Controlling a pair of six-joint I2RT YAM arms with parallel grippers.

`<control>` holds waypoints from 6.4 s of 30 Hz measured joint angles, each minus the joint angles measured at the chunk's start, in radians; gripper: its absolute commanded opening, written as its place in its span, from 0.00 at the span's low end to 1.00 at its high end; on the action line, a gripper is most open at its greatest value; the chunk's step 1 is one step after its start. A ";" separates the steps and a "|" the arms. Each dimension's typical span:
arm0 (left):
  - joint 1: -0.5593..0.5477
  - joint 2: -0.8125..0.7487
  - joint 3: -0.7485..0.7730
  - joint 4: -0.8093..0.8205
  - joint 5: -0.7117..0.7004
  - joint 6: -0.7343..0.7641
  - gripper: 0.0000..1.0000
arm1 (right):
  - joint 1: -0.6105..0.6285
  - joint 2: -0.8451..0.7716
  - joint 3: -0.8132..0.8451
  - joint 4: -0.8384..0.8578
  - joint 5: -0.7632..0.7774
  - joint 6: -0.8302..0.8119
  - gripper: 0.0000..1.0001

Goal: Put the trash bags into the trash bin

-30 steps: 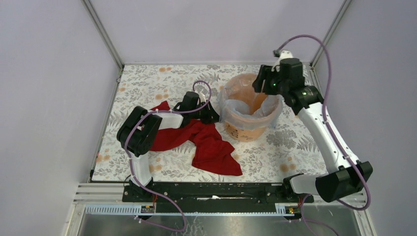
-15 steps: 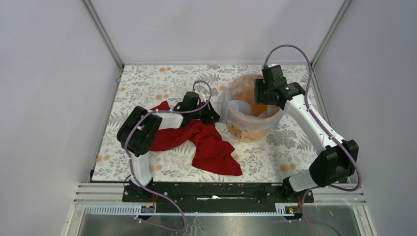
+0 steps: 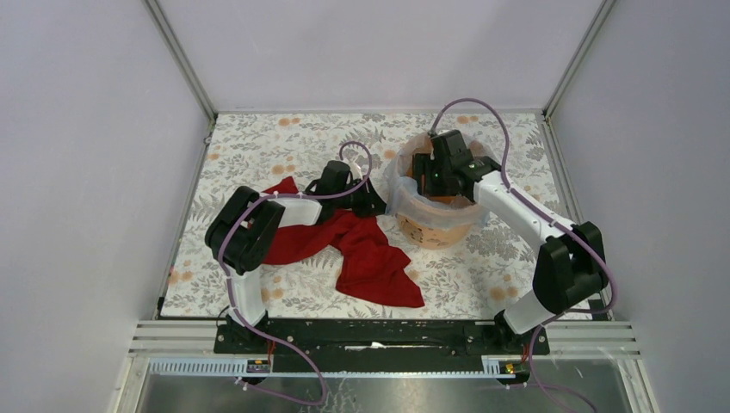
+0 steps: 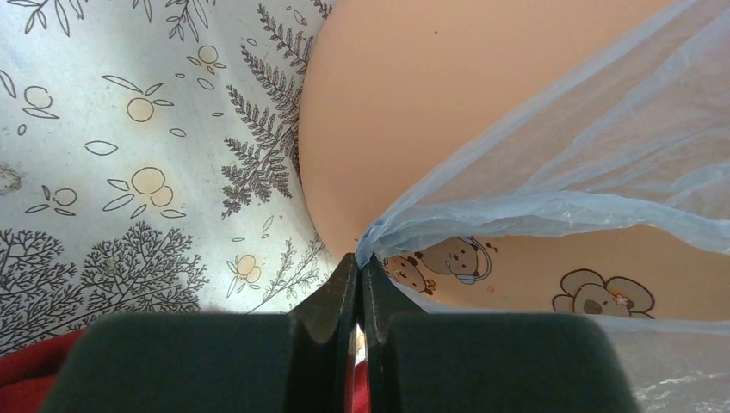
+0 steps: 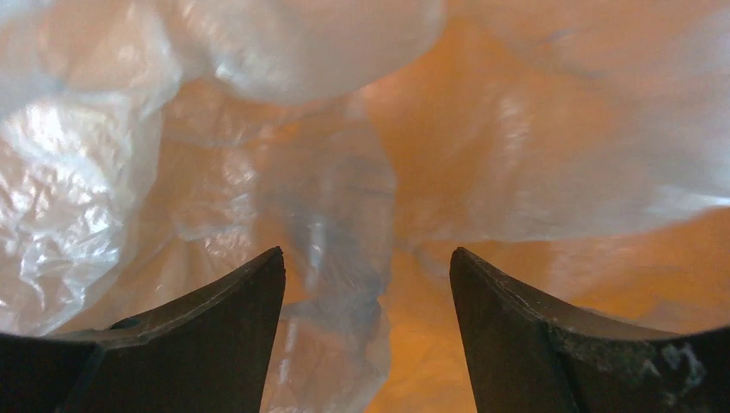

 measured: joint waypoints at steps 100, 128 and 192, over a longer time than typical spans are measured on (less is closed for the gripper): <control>-0.043 0.019 0.040 0.008 0.001 -0.016 0.11 | -0.022 -0.036 -0.117 0.052 0.383 -0.060 0.87; -0.050 0.023 0.058 -0.053 -0.011 0.045 0.29 | -0.003 0.138 -0.179 0.166 0.188 0.003 0.94; -0.094 0.503 0.629 0.486 0.041 -0.533 0.80 | -0.006 -0.496 0.171 -0.135 0.101 -0.011 1.00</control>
